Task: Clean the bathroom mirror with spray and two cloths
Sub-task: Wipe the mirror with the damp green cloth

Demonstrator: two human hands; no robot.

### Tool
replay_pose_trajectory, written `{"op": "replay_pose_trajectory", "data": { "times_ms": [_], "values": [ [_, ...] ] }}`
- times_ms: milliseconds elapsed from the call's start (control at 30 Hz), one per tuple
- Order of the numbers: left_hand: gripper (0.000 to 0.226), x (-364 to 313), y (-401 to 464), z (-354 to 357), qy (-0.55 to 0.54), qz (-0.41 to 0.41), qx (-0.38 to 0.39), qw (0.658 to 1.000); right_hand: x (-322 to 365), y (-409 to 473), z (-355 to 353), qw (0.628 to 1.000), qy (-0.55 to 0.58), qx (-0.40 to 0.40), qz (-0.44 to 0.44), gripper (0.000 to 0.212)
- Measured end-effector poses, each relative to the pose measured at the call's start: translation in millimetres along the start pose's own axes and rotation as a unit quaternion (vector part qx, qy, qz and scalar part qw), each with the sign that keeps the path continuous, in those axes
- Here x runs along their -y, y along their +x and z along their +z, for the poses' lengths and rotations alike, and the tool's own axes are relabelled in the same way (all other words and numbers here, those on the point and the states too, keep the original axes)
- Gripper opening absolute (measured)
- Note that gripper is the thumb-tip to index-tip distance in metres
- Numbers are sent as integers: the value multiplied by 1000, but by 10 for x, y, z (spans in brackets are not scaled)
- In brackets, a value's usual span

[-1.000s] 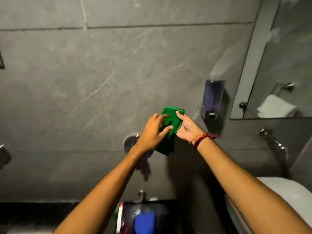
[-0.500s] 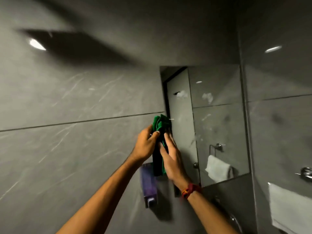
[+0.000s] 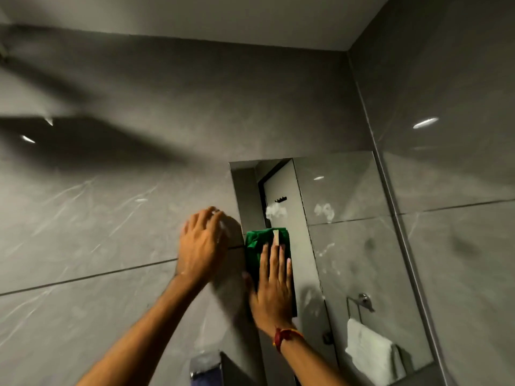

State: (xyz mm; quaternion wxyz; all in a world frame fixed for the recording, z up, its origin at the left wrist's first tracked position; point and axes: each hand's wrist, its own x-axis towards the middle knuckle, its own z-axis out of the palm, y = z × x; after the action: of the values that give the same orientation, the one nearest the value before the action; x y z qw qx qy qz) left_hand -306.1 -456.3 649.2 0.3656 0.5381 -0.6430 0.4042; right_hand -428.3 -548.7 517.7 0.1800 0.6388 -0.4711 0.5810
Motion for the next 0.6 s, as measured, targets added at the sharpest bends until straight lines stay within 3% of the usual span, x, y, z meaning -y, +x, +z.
{"op": "replay_pose_trajectory", "data": {
  "times_ms": [167,267,433,500,600],
  "values": [
    [75,458,4,152,117,8,14,993,-139,952,-263,998,24,-35,37,78],
    [70,462,1,302,133,11,-21,991,-39,1400,-357,998,8,-59,-8,78],
    [69,539,9,400,153,22,-60,986,-68,891,-6,980,-36,-51,-187,68],
    [69,537,3,419,156,24,-69,985,-269,645,90,977,-43,-45,-204,66],
    [69,532,6,448,170,25,-73,982,-433,780,24,986,-38,-57,-155,62]
  ]
}}
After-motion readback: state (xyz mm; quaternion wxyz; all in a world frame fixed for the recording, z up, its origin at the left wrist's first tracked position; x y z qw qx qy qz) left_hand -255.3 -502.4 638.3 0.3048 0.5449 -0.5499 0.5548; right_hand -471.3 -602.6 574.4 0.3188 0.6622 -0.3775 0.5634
